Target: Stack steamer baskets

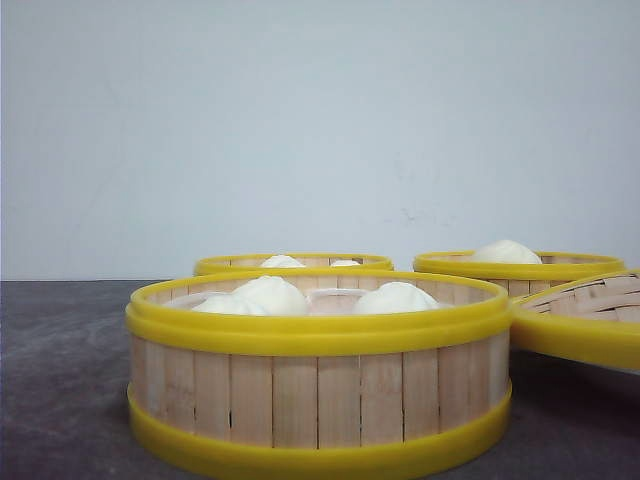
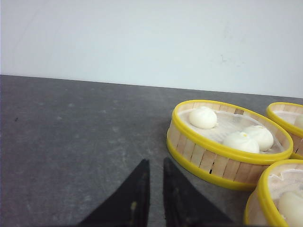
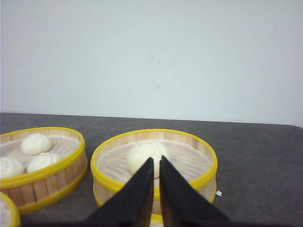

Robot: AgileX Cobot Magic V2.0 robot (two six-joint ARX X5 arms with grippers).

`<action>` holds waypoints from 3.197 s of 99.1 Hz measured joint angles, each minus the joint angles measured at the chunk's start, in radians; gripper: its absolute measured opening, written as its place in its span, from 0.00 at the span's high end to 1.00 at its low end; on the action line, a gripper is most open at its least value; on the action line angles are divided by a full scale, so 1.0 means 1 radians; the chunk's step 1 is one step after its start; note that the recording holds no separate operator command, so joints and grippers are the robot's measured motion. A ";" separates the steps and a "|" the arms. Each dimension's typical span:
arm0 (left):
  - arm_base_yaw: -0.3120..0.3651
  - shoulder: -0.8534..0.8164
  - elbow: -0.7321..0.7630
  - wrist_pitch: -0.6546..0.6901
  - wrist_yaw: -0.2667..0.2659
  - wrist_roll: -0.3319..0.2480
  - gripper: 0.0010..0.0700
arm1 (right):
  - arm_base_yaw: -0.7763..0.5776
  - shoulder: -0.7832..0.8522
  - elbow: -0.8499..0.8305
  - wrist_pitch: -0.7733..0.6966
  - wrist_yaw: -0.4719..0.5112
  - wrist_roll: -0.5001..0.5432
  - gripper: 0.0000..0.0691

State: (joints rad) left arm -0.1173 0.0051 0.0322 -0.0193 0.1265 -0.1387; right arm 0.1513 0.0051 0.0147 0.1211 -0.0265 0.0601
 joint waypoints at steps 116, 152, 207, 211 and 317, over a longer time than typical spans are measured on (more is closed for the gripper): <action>0.000 0.000 0.000 0.000 0.000 0.000 0.98 | 0.000 0.000 0.000 0.031 0.000 0.000 0.98; 0.000 0.000 0.000 0.002 0.006 -0.169 0.98 | 0.000 0.000 0.000 0.105 -0.027 0.085 0.98; 0.007 0.442 0.334 -0.061 0.053 -0.407 0.57 | 0.000 0.000 0.000 0.123 -0.027 0.264 0.98; 0.010 0.560 0.407 -0.095 0.057 -0.374 0.57 | 0.000 0.000 0.000 0.123 -0.027 0.264 0.98; -0.217 2.176 1.956 -1.161 -0.026 -0.144 0.45 | 0.000 0.000 0.000 0.100 -0.132 0.270 0.98</action>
State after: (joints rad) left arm -0.3344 2.1811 1.9884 -1.1805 0.1005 -0.2825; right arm 0.1516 0.0051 0.0147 0.2207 -0.1581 0.3302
